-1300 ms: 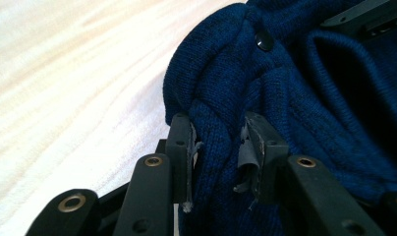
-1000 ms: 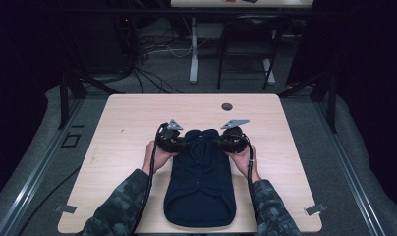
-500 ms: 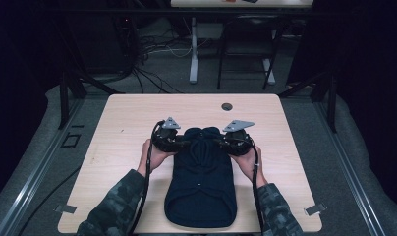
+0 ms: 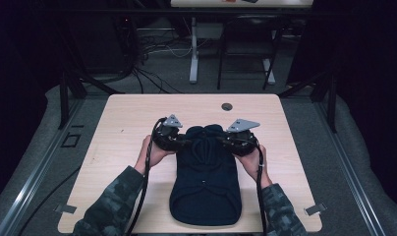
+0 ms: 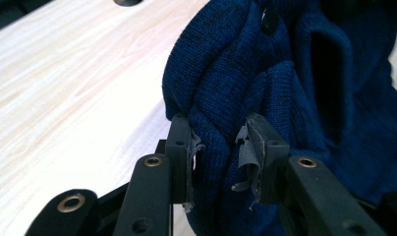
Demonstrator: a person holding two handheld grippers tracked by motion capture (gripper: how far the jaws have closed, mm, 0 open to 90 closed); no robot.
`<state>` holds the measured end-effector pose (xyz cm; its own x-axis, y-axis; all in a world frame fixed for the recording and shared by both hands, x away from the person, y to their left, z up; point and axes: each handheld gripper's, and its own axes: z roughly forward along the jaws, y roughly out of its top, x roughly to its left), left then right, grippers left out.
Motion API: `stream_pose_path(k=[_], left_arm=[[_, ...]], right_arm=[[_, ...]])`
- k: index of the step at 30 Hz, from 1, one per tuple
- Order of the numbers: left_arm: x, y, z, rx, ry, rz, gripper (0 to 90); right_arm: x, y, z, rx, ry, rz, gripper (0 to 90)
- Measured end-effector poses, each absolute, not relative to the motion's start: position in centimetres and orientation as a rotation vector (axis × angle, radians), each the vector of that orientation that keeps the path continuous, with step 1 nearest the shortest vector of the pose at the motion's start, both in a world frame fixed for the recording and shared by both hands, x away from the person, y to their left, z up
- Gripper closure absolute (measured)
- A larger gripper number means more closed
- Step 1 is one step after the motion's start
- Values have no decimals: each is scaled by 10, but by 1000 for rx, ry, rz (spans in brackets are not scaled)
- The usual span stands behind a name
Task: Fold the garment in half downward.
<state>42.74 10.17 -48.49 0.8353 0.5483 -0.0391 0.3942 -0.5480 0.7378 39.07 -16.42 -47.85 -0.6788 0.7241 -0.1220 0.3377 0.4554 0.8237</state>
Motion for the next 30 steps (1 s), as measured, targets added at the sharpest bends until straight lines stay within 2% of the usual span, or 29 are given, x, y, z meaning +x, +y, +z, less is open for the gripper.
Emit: stream_pose_path(k=[10,12,22,30], left_arm=[[431,100,-483,2259,657,166,662],[430,101,-482,2251,653,170,682],[423,100,-473,2210,594,297,715],[420,96,-471,2199,584,344,719]], right_arm=[[384,-162,-473,824,2201,1095,714],[381,-161,-472,809,2195,1091,714],[376,-169,-469,828,2166,1159,710],[377,-174,-469,856,2185,1182,697]])
